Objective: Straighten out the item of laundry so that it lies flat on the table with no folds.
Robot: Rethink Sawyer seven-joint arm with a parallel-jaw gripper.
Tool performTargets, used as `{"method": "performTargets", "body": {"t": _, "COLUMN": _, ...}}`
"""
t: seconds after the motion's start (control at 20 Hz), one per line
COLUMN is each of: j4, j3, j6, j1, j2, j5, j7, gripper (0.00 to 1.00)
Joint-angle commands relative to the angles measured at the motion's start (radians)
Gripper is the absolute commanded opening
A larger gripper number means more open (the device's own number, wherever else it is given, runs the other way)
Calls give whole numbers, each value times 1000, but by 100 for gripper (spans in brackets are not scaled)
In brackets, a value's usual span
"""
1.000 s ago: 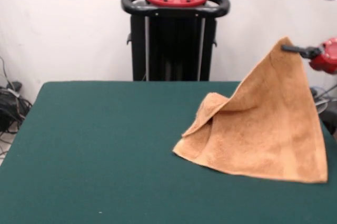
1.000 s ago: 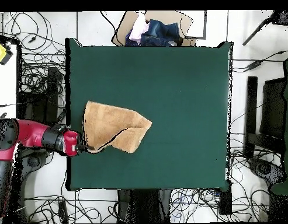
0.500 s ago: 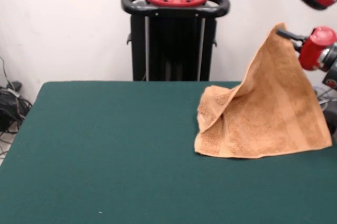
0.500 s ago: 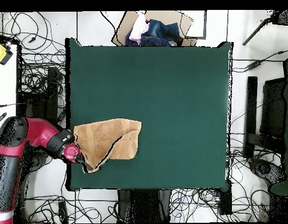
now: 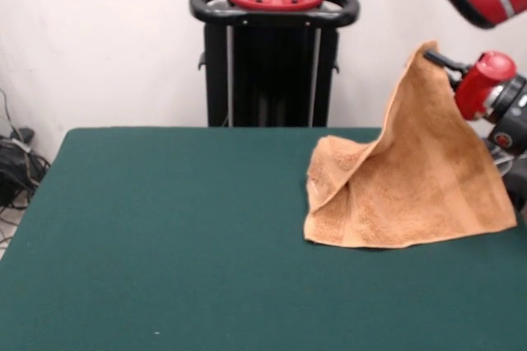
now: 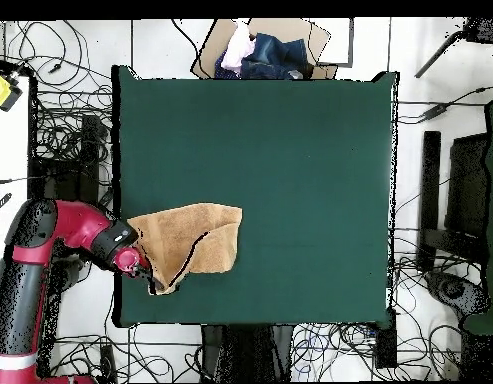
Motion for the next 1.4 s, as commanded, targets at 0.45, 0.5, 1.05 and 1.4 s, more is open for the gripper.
{"method": "performTargets", "body": {"t": 0.45, "j4": 308, "j3": 811, "j6": -1252, "j1": 136, "j2": -554, "j5": 36, "j7": -748, "gripper": 0}}
{"method": "performTargets", "body": {"t": 0.5, "j4": 347, "j3": 908, "j6": -1349, "j1": 124, "j2": -635, "j5": 56, "j7": -831, "gripper": 0}}
{"method": "performTargets", "body": {"t": 1.05, "j4": 737, "j3": 1544, "j6": -1736, "j1": -230, "j2": -1506, "j5": -427, "j7": -1623, "gripper": 0}}
{"method": "performTargets", "body": {"t": 1.4, "j4": 786, "j3": 1670, "j6": -1896, "j1": -334, "j2": -1596, "j5": -647, "j7": -1552, "gripper": 0}}
